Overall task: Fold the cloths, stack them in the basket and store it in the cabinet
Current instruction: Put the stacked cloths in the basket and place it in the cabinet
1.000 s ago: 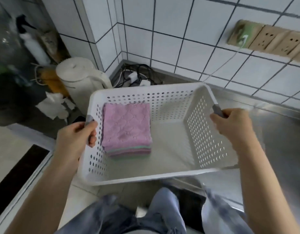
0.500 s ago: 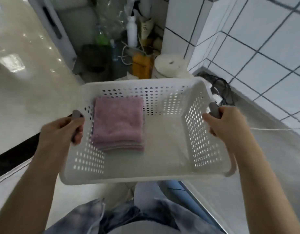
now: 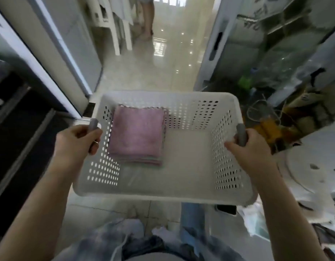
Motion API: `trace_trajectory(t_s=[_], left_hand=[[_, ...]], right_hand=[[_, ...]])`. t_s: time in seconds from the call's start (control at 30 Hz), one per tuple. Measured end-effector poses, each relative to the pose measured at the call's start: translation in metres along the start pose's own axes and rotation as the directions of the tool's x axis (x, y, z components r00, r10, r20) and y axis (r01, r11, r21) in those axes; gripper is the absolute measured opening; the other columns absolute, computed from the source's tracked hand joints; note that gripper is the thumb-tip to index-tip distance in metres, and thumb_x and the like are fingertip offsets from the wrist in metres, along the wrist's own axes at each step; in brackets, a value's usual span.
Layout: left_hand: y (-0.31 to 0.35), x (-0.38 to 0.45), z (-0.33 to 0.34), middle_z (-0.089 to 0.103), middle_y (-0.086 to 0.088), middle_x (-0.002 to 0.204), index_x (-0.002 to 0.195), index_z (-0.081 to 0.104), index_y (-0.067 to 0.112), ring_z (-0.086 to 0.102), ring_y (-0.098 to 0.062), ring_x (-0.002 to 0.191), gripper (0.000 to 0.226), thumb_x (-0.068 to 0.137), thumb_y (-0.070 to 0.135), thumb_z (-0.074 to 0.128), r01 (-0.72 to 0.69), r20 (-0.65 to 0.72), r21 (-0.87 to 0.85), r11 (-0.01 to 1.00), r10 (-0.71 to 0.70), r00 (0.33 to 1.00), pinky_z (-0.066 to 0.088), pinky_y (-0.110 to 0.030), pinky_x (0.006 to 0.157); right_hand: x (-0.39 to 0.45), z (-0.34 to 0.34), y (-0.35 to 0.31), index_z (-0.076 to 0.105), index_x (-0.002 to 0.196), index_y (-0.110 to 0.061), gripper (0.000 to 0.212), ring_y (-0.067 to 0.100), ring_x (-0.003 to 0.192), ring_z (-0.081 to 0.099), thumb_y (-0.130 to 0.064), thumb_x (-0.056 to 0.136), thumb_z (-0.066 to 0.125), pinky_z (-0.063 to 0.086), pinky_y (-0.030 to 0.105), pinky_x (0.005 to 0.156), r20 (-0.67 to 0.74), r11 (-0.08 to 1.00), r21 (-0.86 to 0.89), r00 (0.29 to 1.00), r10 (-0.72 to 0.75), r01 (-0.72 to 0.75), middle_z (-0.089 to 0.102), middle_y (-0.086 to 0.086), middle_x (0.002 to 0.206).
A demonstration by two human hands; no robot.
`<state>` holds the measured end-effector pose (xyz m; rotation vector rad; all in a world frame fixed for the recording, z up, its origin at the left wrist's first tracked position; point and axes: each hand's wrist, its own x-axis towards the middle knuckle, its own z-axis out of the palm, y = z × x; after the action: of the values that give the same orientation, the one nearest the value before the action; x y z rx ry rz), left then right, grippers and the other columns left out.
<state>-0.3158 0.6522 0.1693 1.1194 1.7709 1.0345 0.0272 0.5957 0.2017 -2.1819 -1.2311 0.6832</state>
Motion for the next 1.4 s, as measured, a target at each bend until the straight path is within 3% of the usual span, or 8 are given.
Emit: trace_trajectory(t_s=[0.13,0.23,0.47,0.6,0.83,1.0,1.13,1.4], left_hand=[[-0.014,0.003,-0.038,0.052,-0.008,0.056,0.076,0.063,0.0,0.043,-0.015,0.046,0.022,0.086,0.019,0.066,0.095,-0.138,-0.06,0.994,-0.103,0.985,0.039,-0.026,0.052],[-0.029,0.01,-0.073,0.053,-0.006,0.055,0.072,0.065,0.006,0.045,-0.019,0.051,0.021,0.084,0.023,0.067,0.155,-0.214,-0.135,0.979,-0.181,0.96,0.041,-0.031,0.057],[-0.057,0.05,-0.152,0.053,-0.002,0.054,0.078,0.067,0.005,0.044,-0.008,0.04,0.015,0.086,0.018,0.067,0.132,-0.425,-0.234,0.963,-0.224,0.877,0.041,-0.017,0.041],[-0.069,0.079,-0.205,0.053,0.005,0.046,0.075,0.063,0.004,0.041,-0.002,0.035,0.014,0.086,0.013,0.066,0.1,-0.526,-0.283,0.954,-0.242,0.815,0.037,-0.014,0.037],[-0.079,0.132,-0.271,0.051,0.007,0.039,0.074,0.064,0.001,0.04,-0.001,0.032,0.015,0.086,0.01,0.066,0.099,-0.641,-0.322,0.942,-0.293,0.709,0.034,-0.012,0.035],[-0.084,0.175,-0.293,0.053,0.005,0.045,0.068,0.065,0.007,0.041,-0.001,0.033,0.018,0.085,0.013,0.067,0.105,-0.709,-0.343,0.934,-0.33,0.623,0.036,-0.013,0.036],[-0.081,0.212,-0.305,0.053,-0.004,0.053,0.067,0.064,0.004,0.041,-0.002,0.034,0.02,0.085,0.012,0.067,0.103,-0.757,-0.364,0.926,-0.359,0.546,0.036,-0.013,0.036],[-0.08,0.26,-0.357,0.054,-0.006,0.051,0.066,0.064,0.003,0.042,-0.007,0.036,0.019,0.082,0.013,0.067,0.083,-0.819,-0.373,0.924,-0.37,0.439,0.035,-0.014,0.037]], right_hand=[[0.036,0.036,-0.043,0.051,0.11,-0.014,0.03,0.021,0.085,0.059,-0.03,0.088,0.063,0.052,0.04,0.079,0.138,0.993,-0.072,0.987,-0.083,0.093,0.058,0.004,0.095],[0.056,0.072,-0.084,0.049,0.101,-0.012,0.016,0.016,0.073,0.055,-0.019,0.091,0.059,0.039,0.024,0.057,0.221,0.986,-0.067,0.966,-0.136,0.154,0.053,0.003,0.081],[0.075,0.171,-0.183,0.04,0.069,-0.015,0.029,0.014,0.055,0.045,-0.024,0.093,0.052,0.032,0.025,0.046,0.302,0.927,-0.091,0.897,-0.324,0.365,0.045,0.002,0.064],[0.085,0.238,-0.246,0.045,0.08,-0.001,0.028,0.023,0.06,0.049,-0.024,0.095,0.048,0.031,0.025,0.048,0.363,0.864,-0.085,0.823,-0.437,0.496,0.047,0.007,0.066],[0.105,0.318,-0.351,0.036,0.071,-0.015,0.027,0.017,0.06,0.047,-0.021,0.092,0.052,0.029,0.024,0.048,0.488,0.768,-0.098,0.703,-0.518,0.633,0.043,-0.001,0.064],[0.129,0.363,-0.415,0.047,0.093,-0.003,0.015,0.009,0.055,0.044,-0.018,0.095,0.051,0.027,0.023,0.044,0.532,0.709,-0.093,0.637,-0.559,0.699,0.047,0.002,0.072],[0.161,0.408,-0.466,0.037,0.069,-0.012,0.029,0.014,0.044,0.038,-0.015,0.09,0.056,0.027,0.023,0.044,0.561,0.688,-0.017,0.576,-0.595,0.726,0.037,0.001,0.058],[0.172,0.468,-0.572,0.033,0.064,-0.014,0.037,0.014,0.04,0.032,-0.018,0.089,0.06,0.024,0.023,0.041,0.632,0.567,0.105,0.385,-0.672,0.817,0.032,-0.001,0.051]])
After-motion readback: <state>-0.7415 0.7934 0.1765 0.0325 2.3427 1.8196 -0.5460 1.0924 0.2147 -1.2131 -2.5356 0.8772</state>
